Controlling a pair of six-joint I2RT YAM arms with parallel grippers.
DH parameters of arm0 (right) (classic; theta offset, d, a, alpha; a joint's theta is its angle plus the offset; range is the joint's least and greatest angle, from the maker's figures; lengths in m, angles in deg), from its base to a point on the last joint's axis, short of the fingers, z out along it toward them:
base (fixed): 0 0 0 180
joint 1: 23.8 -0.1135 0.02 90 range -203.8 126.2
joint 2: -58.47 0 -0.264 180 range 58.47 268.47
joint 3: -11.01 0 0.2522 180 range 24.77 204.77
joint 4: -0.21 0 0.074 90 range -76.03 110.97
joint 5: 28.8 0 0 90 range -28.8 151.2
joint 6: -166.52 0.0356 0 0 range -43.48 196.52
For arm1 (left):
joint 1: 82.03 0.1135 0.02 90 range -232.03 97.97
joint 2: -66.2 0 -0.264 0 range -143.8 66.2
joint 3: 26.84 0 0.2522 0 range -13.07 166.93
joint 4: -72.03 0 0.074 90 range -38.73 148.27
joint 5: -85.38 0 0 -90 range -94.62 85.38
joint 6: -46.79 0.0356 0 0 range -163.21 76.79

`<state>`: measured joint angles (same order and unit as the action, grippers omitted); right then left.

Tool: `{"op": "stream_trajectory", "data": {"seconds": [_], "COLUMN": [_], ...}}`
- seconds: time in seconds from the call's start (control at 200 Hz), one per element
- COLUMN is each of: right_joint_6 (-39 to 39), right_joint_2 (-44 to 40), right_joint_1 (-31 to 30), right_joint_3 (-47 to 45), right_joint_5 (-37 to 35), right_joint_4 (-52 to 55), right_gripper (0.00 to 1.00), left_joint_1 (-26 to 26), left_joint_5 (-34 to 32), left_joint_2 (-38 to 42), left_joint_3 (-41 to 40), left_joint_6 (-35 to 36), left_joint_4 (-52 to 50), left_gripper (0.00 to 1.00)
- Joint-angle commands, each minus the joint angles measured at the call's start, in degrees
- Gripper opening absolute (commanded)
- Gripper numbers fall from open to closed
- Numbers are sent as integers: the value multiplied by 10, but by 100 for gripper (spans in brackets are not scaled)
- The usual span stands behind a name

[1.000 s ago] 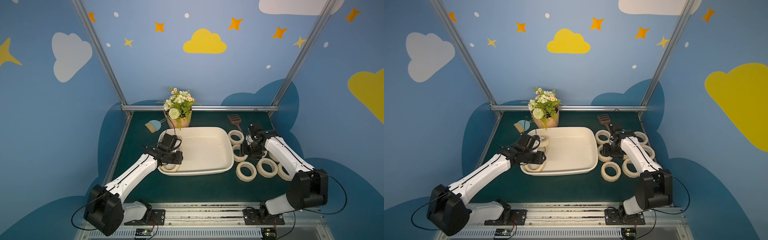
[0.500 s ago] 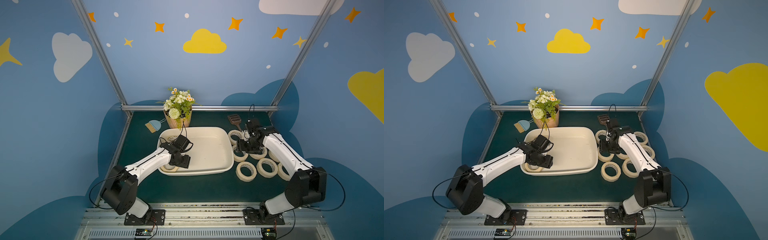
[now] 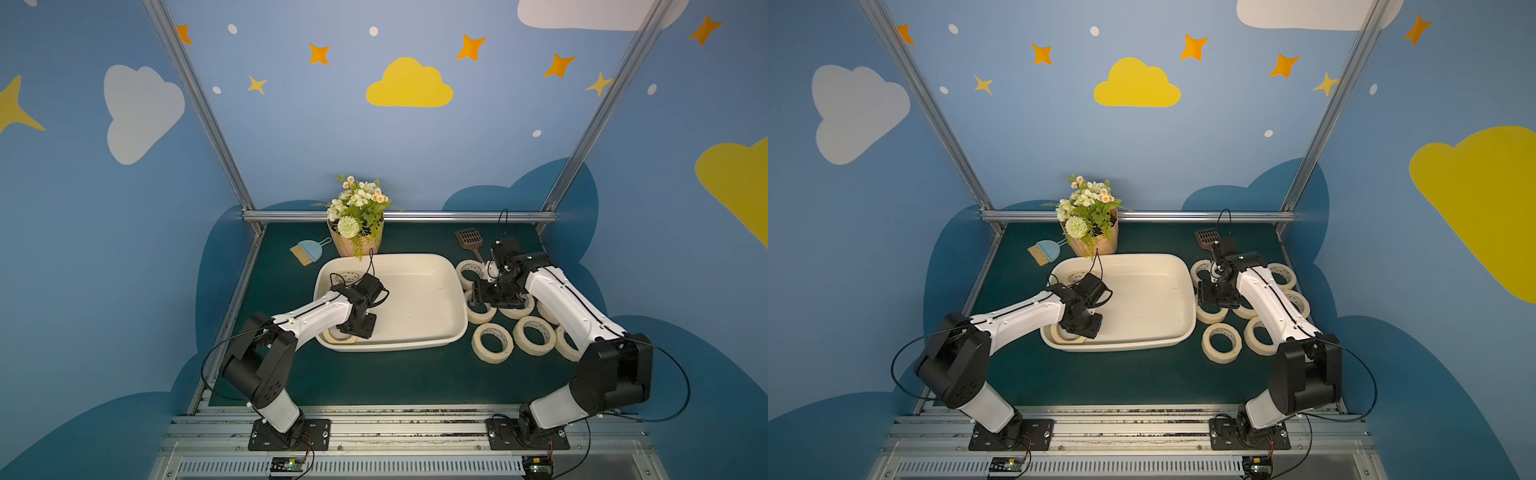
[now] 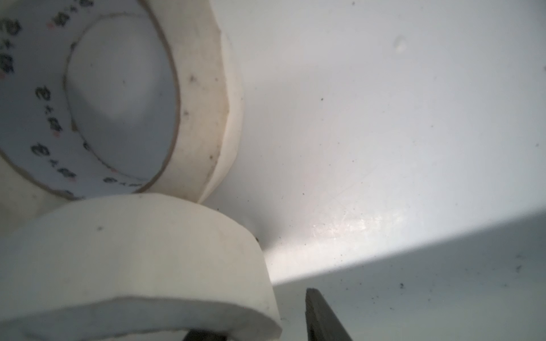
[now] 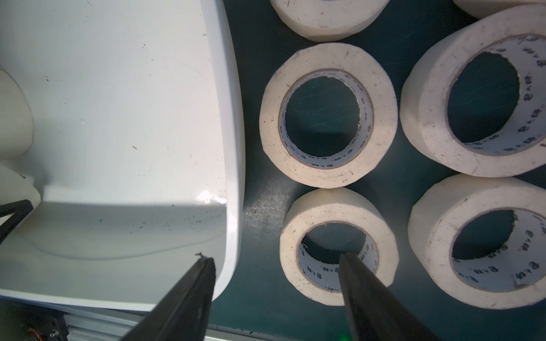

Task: Take out the art tape in the storage box
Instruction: Move the art tape to the storage box.

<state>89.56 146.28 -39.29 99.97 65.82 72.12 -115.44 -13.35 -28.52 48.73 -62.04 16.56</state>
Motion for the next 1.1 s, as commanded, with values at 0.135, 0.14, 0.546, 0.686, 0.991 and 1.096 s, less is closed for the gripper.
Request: {"op": "stream_trajectory", "data": {"seconds": [0.135,0.14,0.546,0.686,0.991,1.096], "right_joint_6": [-7,-7,-5,-6,-3,0], "right_joint_2": [3,3,27,22,27,37], "right_joint_1": [-5,-5,-11,-15,-27,-42], "right_joint_3": [12,12,14,19,25,36], "right_joint_5": [12,12,34,31,41,43], "right_joint_4": [18,19,10,16,5,5], "right_gripper": [71,71,71,73,74,74], "left_joint_1": [-32,-33,-44,-46,-21,13], "left_joint_5": [48,50,165,179,80,78], "left_joint_2": [-3,-4,-230,-256,-90,-86], "left_joint_3": [119,120,285,315,273,246], "left_joint_6": [22,22,49,73,98,103], "left_joint_4": [10,11,94,78,28,25], "left_gripper": [23,23,30,70,91,88]}}
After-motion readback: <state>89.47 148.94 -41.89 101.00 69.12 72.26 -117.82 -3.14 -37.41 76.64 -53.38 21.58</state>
